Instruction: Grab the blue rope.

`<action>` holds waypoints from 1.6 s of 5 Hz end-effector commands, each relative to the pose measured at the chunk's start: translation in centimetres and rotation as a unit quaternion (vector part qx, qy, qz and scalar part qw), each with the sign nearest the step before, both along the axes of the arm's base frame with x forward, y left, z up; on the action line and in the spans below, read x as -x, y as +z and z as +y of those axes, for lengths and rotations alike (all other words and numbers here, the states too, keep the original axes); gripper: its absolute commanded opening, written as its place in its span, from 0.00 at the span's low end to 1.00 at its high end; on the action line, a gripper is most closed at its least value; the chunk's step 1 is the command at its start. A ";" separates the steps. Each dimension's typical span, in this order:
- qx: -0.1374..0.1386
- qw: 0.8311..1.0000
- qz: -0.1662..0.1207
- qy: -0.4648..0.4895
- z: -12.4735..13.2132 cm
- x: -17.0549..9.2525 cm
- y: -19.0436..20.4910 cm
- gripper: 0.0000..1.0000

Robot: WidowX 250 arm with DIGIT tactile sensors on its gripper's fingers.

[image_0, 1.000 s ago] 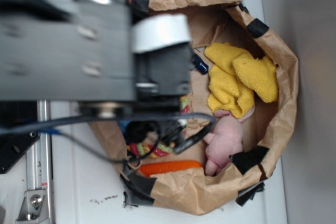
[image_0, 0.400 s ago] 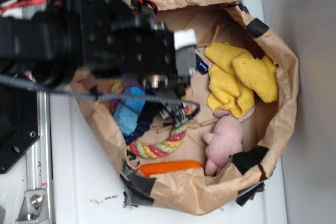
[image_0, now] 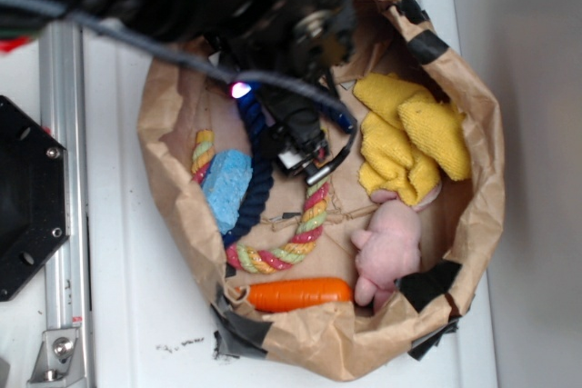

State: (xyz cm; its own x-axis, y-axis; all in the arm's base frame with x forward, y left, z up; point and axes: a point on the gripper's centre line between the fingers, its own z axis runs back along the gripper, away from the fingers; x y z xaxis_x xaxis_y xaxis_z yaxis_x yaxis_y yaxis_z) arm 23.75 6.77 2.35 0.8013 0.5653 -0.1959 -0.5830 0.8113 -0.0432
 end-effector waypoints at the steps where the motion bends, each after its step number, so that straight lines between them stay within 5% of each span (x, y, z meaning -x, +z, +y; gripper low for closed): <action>1: -0.011 0.998 0.034 0.047 1.4 -0.5 0.2 0.00; 4: -0.057 0.998 0.017 -0.014 1.0 -0.5 2.9 0.00; 5: -0.073 0.995 -0.024 -0.064 1.6 0.1 6.0 1.00; 6: -0.113 0.981 -0.059 -0.149 1.7 -0.5 8.1 1.00; 8: -0.111 0.961 -0.040 -0.251 2.9 -3.5 5.3 1.00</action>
